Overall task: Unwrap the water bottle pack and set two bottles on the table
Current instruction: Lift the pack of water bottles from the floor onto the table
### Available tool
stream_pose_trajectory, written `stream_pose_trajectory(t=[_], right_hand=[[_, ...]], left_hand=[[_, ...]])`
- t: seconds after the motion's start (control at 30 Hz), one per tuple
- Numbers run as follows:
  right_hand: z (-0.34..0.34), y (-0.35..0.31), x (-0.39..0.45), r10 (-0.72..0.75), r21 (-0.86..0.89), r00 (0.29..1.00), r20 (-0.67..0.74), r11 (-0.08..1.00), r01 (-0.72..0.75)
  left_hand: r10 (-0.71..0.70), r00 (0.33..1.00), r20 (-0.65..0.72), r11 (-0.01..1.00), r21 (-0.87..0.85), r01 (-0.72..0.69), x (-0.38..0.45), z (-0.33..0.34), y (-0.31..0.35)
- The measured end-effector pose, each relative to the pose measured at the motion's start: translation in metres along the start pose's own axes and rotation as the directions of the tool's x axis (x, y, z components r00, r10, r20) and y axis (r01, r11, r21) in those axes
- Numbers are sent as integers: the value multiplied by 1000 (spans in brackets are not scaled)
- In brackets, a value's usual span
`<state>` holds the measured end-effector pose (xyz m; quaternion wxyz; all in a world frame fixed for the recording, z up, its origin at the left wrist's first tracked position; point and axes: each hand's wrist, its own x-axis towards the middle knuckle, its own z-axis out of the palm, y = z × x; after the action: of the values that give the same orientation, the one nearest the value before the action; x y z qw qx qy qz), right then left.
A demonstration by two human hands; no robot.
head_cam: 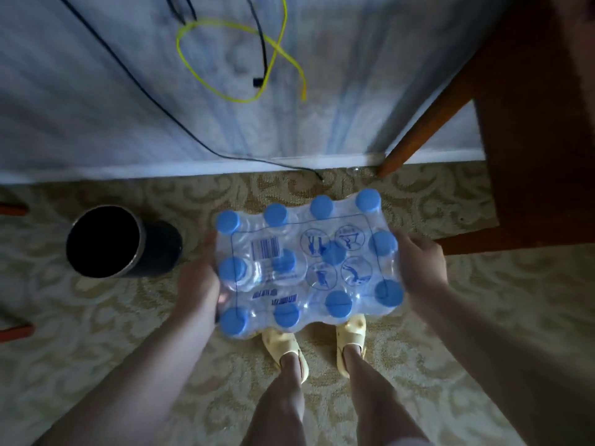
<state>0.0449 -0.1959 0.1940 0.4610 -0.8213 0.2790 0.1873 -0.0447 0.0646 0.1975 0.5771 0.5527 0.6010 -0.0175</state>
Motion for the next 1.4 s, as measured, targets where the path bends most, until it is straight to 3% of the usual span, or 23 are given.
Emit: stream_pose_trajectory(t=[0.17,0.23,0.53,0.77,1.07,1.4], right_hand=[[-68,-82,-54,-6,171,989,-146,985,31],[-94,-106,-70,-26,217,986,-166,974,63],[-231,-154,-105,-82,352,936,-342,912,209],[-355,-122,-90,-24,383,909,-416,902,199],[-520,-77,-29,-24,320,899,-437,930,180],[-590,-69,54,40,385,928,-371,916,115]], left_hand=[[204,969,141,979,-22,-203,-82,-12,91],[224,948,225,972,-125,-200,-115,-13,117],[418,869,266,909,-113,-402,-233,19,185],[462,800,383,887,-188,-422,-319,111,173],[424,785,452,906,-211,-368,-421,253,112],[391,764,513,920,-237,-311,-460,347,108]])
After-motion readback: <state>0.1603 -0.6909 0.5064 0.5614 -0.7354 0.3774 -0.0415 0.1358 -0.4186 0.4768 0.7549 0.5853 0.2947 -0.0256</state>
